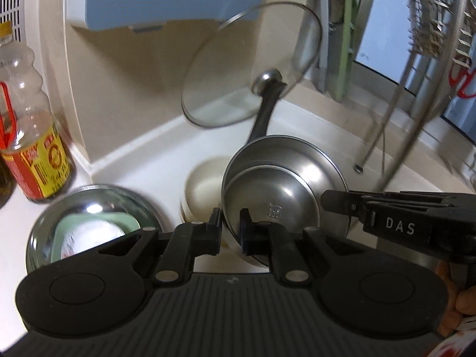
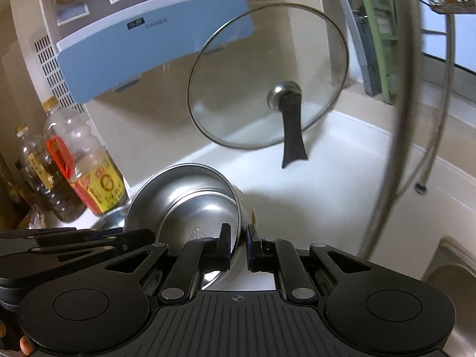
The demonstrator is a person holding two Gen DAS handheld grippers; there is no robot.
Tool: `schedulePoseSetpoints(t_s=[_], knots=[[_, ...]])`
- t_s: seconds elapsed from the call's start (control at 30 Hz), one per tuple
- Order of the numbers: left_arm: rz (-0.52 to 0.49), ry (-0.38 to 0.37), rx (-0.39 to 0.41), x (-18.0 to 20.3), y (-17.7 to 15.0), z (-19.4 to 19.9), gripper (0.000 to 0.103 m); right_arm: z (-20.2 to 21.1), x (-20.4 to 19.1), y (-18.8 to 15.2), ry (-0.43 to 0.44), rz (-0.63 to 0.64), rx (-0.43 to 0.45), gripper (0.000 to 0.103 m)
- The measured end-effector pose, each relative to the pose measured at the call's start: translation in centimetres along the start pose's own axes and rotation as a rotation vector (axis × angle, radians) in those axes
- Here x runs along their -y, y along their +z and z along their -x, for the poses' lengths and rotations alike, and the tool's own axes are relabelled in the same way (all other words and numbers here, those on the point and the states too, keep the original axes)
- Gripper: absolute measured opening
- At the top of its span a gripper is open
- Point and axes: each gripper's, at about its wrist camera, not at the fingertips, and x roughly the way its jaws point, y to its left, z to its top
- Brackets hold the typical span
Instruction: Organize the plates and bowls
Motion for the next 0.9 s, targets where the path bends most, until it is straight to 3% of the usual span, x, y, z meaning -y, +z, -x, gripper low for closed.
schedulePoseSetpoints(t_s=[0.3, 0.9], knots=[[0.011, 0.021, -0.013, -1.7, 2.0, -2.5, 0.010, -3.9, -0.1, 2.3, 0.003, -0.016, -0.013, 0.010], [0.024, 0.016, -0.084, -3.2, 2.0, -5.5, 0.010, -7.3, 0.3, 2.2, -0.015, -0.038, -0.074, 0.010]])
